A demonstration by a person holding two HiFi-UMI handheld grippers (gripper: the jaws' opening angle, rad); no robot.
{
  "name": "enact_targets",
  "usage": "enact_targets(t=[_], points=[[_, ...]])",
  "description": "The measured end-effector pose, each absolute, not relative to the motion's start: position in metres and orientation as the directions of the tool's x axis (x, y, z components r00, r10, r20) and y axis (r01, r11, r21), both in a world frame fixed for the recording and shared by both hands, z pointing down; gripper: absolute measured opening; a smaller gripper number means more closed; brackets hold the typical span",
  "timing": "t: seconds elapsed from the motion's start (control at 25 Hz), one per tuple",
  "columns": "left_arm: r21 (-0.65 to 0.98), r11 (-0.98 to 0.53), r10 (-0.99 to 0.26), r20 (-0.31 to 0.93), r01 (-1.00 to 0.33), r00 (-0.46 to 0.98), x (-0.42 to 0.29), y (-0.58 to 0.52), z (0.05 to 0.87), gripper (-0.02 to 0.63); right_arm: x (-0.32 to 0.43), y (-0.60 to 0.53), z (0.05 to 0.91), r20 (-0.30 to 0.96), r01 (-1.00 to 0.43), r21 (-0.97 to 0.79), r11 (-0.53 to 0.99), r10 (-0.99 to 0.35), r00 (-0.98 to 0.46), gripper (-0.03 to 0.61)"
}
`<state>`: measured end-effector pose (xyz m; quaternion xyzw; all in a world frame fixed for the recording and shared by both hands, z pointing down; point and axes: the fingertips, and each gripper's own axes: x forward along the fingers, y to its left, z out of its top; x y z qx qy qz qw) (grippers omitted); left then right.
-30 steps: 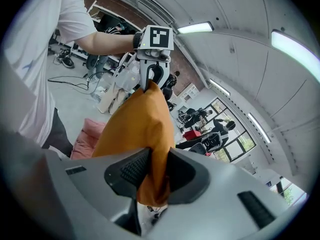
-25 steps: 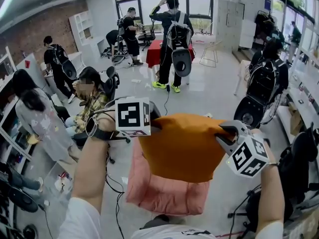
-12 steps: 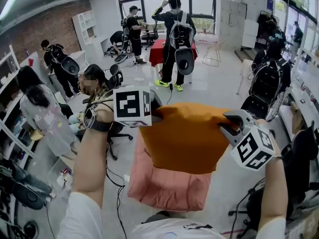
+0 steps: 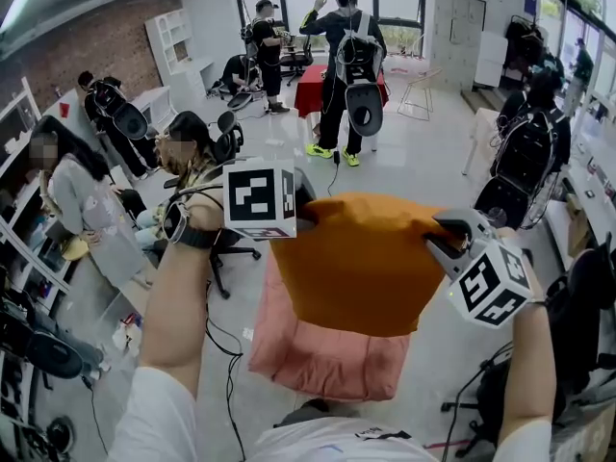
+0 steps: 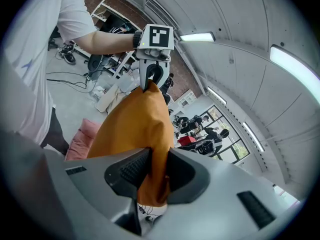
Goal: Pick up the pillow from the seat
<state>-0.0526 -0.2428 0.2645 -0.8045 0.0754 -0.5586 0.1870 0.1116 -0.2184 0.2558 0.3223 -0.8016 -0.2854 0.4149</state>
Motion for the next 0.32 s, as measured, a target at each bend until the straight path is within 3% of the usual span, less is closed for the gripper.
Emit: enact_targets(t=[0.32], points=[[-0.387, -0.919, -0.336, 0.872, 0.081, 0.356, -0.041, -0.249, 0.269, 0.086, 0.123, -0.223, 0.262, 0.482, -0.273, 0.726, 0.632, -0.75, -0.453, 0.103]])
